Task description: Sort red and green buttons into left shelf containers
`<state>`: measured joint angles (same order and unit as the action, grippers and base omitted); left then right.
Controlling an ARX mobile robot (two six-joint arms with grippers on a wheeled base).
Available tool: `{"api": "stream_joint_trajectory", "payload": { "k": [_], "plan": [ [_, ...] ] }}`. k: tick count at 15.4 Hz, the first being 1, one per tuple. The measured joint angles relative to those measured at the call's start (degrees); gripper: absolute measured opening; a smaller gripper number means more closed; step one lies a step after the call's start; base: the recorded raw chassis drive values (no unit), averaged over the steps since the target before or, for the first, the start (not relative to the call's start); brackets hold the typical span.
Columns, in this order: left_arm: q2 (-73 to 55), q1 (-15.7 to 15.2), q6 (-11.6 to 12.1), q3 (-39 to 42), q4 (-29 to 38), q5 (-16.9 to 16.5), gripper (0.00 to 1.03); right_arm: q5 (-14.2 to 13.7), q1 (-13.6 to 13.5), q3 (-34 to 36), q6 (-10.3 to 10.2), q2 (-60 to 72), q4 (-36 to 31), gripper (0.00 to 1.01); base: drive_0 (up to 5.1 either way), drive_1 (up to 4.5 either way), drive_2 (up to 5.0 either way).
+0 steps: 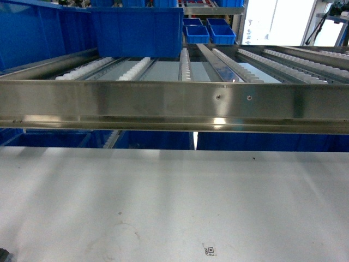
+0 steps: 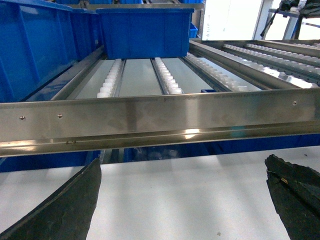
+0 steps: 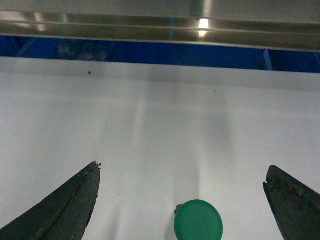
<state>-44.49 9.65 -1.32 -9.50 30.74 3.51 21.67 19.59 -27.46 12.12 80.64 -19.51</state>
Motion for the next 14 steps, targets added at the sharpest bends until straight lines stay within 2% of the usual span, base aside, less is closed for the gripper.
{"api": "stream_joint_trajectory", "payload": {
  "k": [1, 5, 10, 12, 14],
  "plan": [
    [0.0, 0.0, 0.02, 0.0, 0.0, -0.04, 0.98, 0.2, -0.02, -0.96, 0.26, 1.05, 1.11, 0.98, 0.0, 0.0, 0.0],
    [0.0, 0.0, 0.02, 0.0, 0.02, -0.04, 0.98, 0.76, -1.18, -6.34, 4.13, 8.59, 7.41, 0.98, 0.0, 0.0, 0.0],
    [0.0, 0.02, 0.02, 0.0, 0.02, -0.04, 0.98, -2.67, -2.73, -11.69, 8.72, 15.93, 10.43, 0.98, 0.0, 0.0, 0.0],
    [0.0, 0.02, 0.02, 0.0, 0.02, -0.04, 0.98, -3.85, -2.58, -13.0, 10.71, 18.29, 10.84, 0.98, 0.0, 0.0, 0.0],
    [0.0, 0.0, 0.02, 0.0, 0.0, -0.04, 0.98, -4.28, -0.37, -13.77, 13.09, 21.35, 11.39, 0.98, 0.0, 0.0, 0.0]
  ]
}}
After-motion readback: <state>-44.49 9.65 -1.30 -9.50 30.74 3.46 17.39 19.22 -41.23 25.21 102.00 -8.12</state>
